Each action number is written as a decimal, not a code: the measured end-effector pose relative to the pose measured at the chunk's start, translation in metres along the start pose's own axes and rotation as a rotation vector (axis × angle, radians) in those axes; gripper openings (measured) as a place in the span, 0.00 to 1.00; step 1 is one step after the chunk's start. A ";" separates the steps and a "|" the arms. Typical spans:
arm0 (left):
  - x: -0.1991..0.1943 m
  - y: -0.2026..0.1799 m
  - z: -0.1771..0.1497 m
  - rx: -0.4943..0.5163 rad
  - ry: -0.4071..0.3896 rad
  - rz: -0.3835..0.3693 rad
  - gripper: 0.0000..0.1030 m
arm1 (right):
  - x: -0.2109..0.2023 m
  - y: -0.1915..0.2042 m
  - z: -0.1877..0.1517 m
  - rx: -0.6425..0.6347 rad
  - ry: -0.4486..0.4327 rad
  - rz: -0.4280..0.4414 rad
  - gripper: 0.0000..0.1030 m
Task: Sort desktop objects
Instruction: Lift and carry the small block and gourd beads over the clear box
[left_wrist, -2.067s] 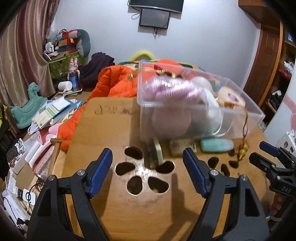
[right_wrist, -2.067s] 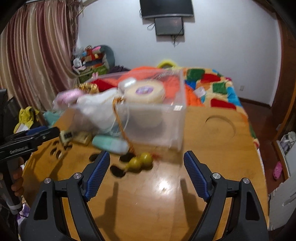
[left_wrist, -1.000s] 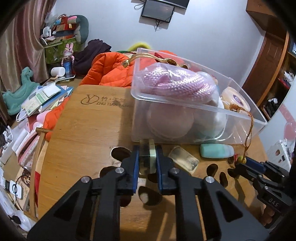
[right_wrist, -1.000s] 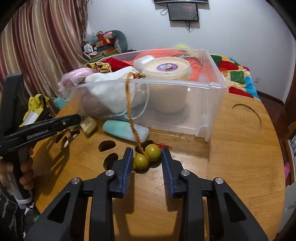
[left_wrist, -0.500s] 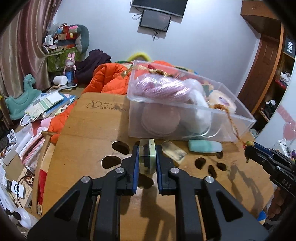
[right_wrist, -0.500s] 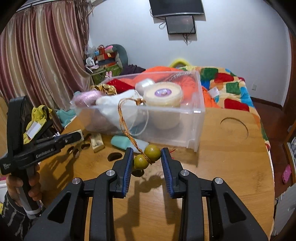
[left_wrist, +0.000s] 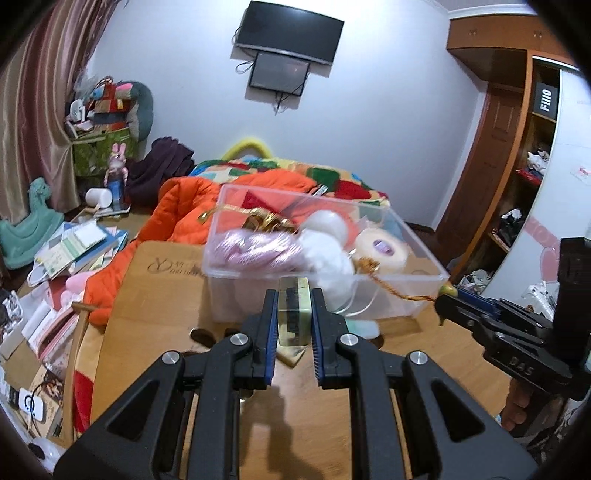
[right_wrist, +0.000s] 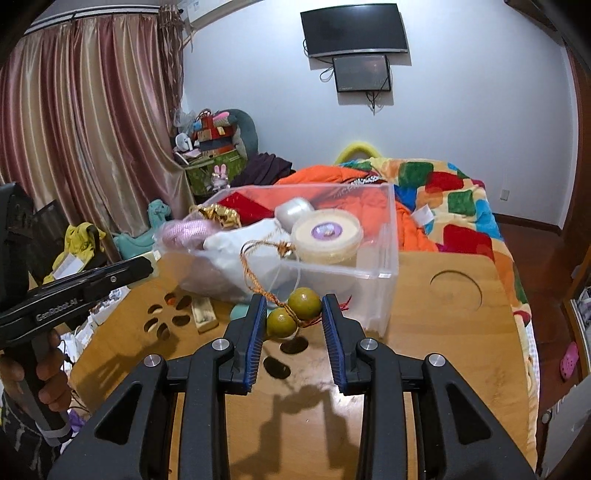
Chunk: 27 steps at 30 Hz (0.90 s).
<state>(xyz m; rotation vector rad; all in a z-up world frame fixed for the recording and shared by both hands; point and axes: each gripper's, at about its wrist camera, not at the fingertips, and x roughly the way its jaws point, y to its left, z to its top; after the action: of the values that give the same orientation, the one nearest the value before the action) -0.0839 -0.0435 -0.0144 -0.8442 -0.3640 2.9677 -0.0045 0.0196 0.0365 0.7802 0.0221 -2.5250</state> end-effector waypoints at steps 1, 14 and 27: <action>0.000 -0.002 0.003 0.005 -0.005 -0.007 0.15 | 0.000 -0.001 0.004 -0.005 -0.006 0.001 0.27; 0.018 -0.015 0.036 0.043 -0.038 -0.009 0.15 | 0.020 -0.018 0.034 -0.040 -0.027 -0.040 0.27; 0.073 -0.023 0.038 0.069 0.044 -0.004 0.15 | 0.049 -0.028 0.033 -0.053 0.021 -0.038 0.25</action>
<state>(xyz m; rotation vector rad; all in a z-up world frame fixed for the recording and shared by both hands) -0.1664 -0.0218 -0.0152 -0.8989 -0.2590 2.9335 -0.0699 0.0175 0.0349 0.7925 0.1110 -2.5406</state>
